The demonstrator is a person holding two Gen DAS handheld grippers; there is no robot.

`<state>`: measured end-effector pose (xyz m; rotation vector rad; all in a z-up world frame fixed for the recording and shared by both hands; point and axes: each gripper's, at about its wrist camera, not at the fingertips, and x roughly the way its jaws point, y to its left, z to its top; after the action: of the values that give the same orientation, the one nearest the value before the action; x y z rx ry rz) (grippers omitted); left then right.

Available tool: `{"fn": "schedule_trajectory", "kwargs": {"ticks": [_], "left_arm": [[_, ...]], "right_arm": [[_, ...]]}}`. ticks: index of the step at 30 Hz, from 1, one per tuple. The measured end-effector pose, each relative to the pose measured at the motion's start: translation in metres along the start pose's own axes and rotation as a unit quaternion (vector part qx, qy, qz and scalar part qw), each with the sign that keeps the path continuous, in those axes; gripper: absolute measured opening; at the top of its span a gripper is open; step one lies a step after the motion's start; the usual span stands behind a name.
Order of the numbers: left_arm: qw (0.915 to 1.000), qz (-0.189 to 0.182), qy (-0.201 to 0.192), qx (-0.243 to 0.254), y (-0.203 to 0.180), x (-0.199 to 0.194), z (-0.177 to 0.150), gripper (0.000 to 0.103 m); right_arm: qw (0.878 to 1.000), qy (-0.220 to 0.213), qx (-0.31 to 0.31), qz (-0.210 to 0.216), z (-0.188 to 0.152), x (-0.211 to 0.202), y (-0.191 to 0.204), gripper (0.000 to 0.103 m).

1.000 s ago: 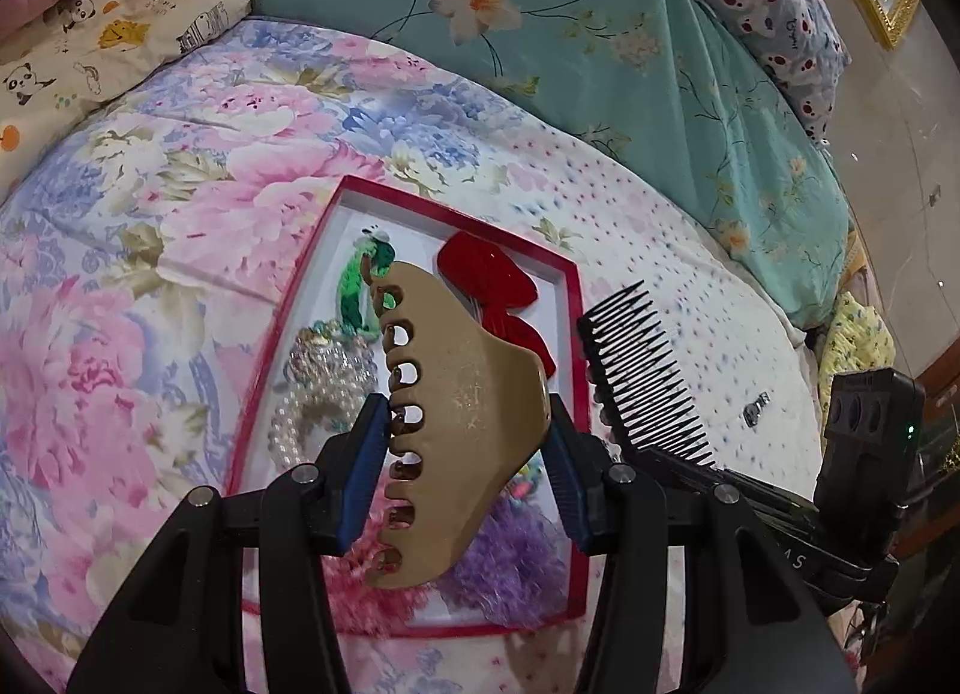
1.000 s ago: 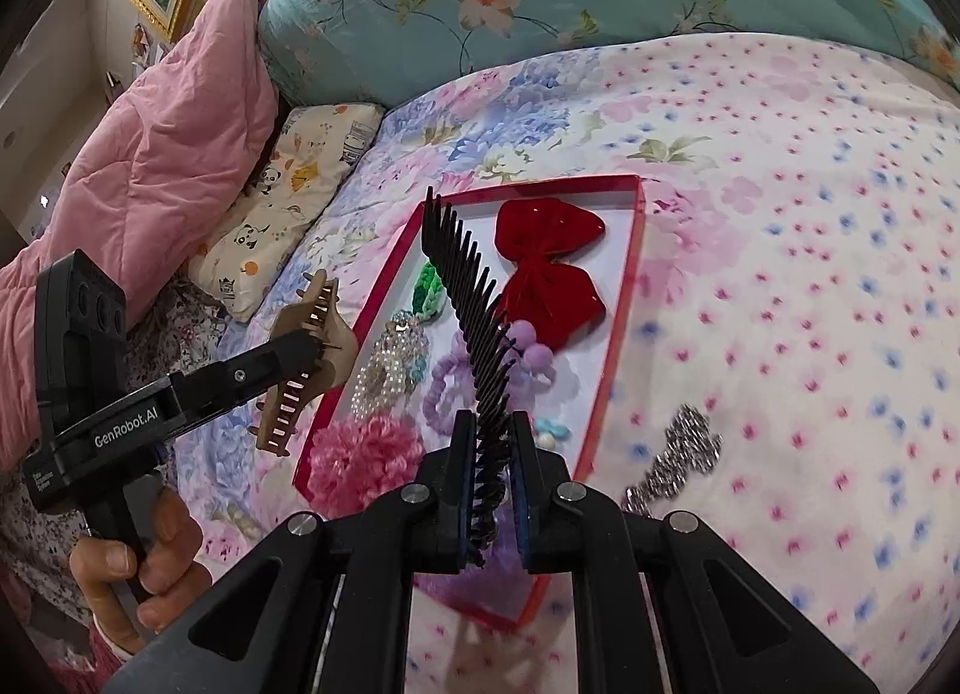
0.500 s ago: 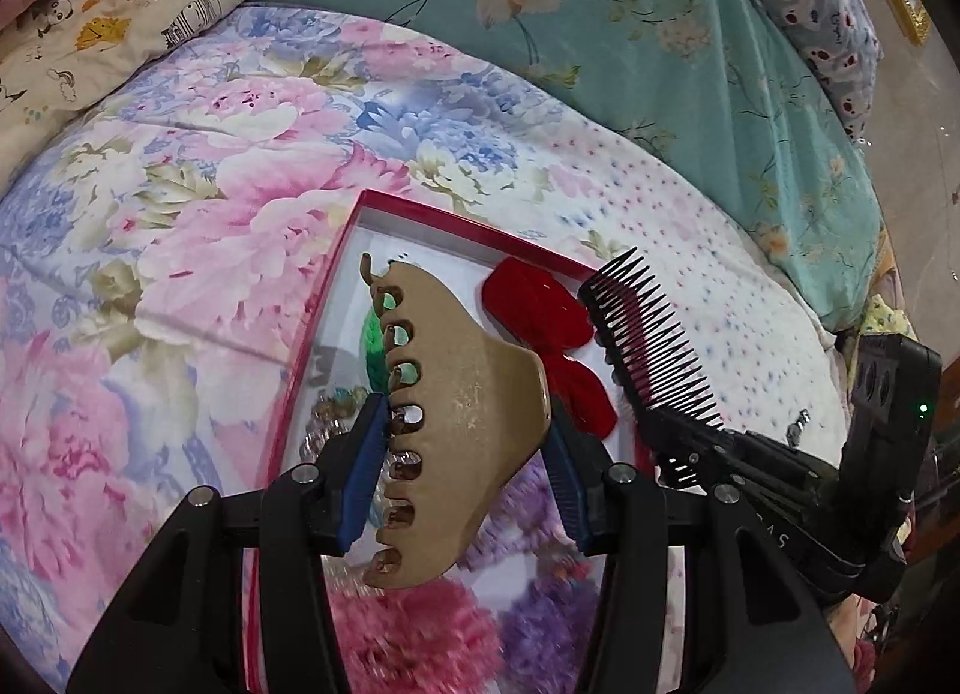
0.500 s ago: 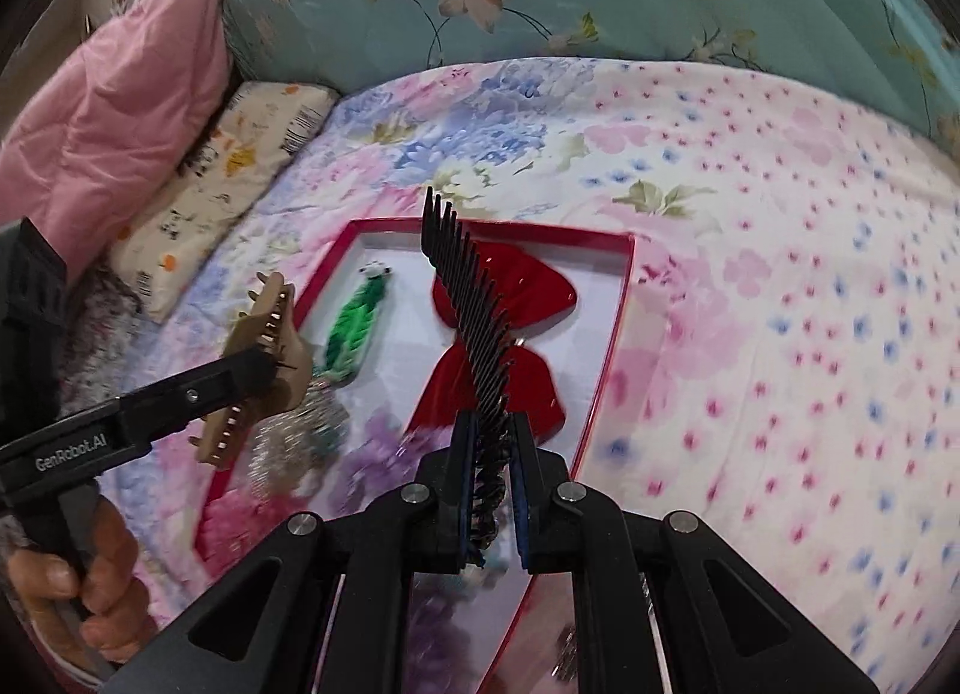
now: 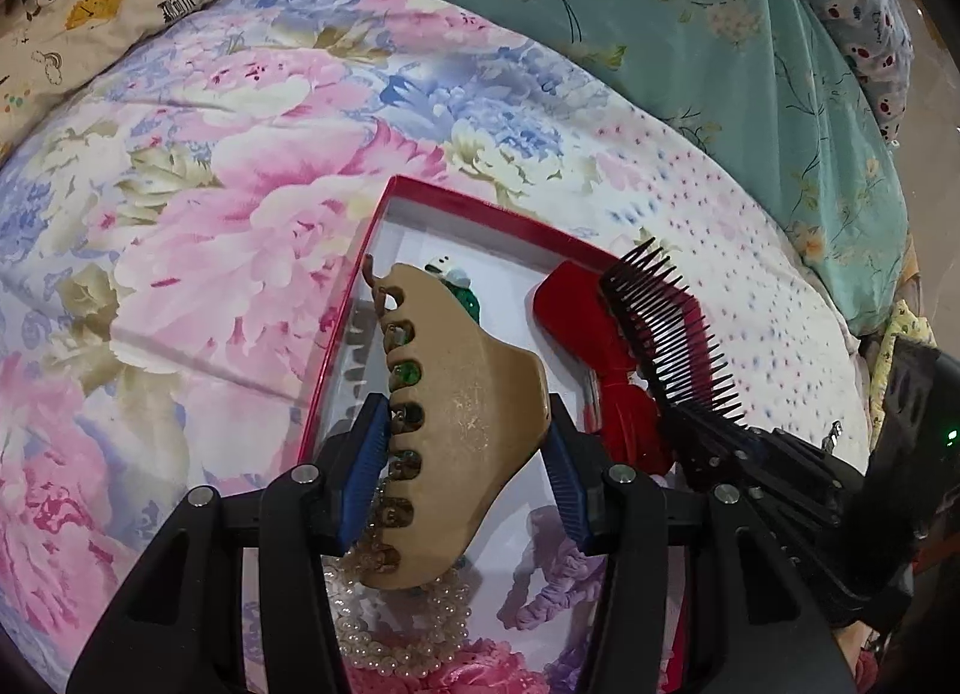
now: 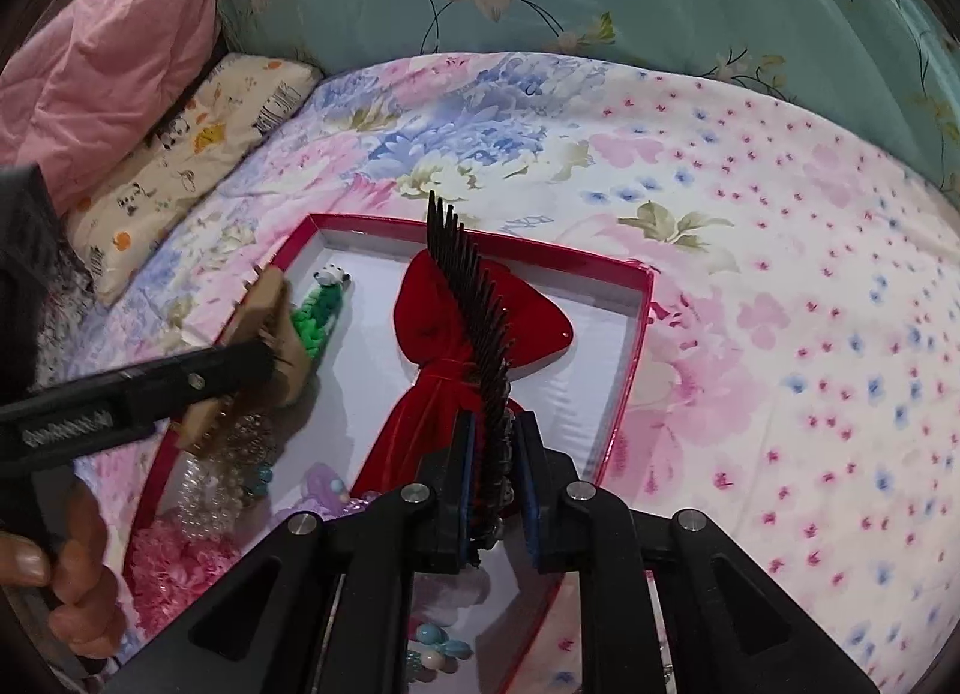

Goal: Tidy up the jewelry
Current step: 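Lower the claw clip and comb into the red tray and open both tools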

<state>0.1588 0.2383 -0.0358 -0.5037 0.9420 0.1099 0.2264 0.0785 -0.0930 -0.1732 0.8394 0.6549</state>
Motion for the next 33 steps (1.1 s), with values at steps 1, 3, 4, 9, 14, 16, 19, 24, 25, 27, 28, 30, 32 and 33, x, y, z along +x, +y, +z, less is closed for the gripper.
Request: {"fn": "schedule_trajectory", "kwargs": {"ticks": [1, 3, 4, 9, 14, 16, 19, 24, 25, 27, 28, 30, 32, 33], "left_arm": [[1.0, -0.001, 0.001, 0.0, 0.0, 0.001, 0.0, 0.049], [1.0, -0.001, 0.0, 0.0, -0.001, 0.001, 0.0, 0.049], [1.0, -0.001, 0.001, 0.0, -0.001, 0.001, 0.0, 0.049], [1.0, -0.003, 0.003, 0.0, 0.0, 0.001, -0.001, 0.049], [1.0, -0.006, 0.004, -0.004, 0.001, -0.002, -0.002, 0.049], [0.9999, -0.006, 0.004, -0.007, 0.001, -0.004, -0.003, 0.049], [0.9999, -0.008, 0.002, -0.007, 0.001, -0.007, -0.004, 0.049], [1.0, -0.007, -0.005, 0.004, -0.005, -0.011, -0.004, 0.049], [1.0, -0.005, -0.005, 0.006, -0.006, -0.011, -0.004, 0.049], [0.9999, -0.004, -0.005, 0.008, -0.008, -0.01, -0.003, 0.049], [1.0, -0.003, -0.003, 0.009, -0.008, -0.01, -0.003, 0.049], [1.0, -0.002, -0.001, 0.009, -0.008, -0.008, -0.004, 0.049], [1.0, -0.002, 0.001, 0.007, -0.007, -0.007, -0.005, 0.049], [1.0, -0.004, 0.001, 0.006, -0.006, -0.007, -0.005, 0.049]], "right_arm": [[1.0, -0.001, 0.002, 0.004, 0.0, -0.001, 0.0, 0.015], [1.0, 0.0, 0.003, 0.007, 0.0, -0.002, 0.0, 0.017], [1.0, -0.001, 0.004, 0.01, 0.0, -0.003, 0.0, 0.017], [1.0, -0.004, 0.005, 0.02, -0.002, -0.007, 0.004, 0.033], [1.0, -0.008, 0.003, 0.02, -0.004, -0.013, 0.008, 0.036], [1.0, -0.009, 0.004, 0.019, -0.005, -0.015, 0.007, 0.038], [1.0, -0.009, 0.01, 0.022, -0.008, -0.018, 0.004, 0.044], [0.999, -0.01, 0.023, 0.029, -0.012, -0.024, 0.0, 0.044], [0.999, -0.011, 0.024, 0.03, -0.012, -0.025, 0.0, 0.044], [0.999, -0.012, 0.023, 0.031, -0.013, -0.028, 0.001, 0.045], [0.999, -0.013, 0.023, 0.032, -0.013, -0.029, 0.001, 0.045], [0.999, -0.014, 0.024, 0.034, -0.013, -0.03, 0.001, 0.045], [0.999, -0.014, 0.026, 0.035, -0.012, -0.031, 0.001, 0.045], [0.999, -0.015, 0.027, 0.036, -0.012, -0.032, 0.001, 0.045]]}}
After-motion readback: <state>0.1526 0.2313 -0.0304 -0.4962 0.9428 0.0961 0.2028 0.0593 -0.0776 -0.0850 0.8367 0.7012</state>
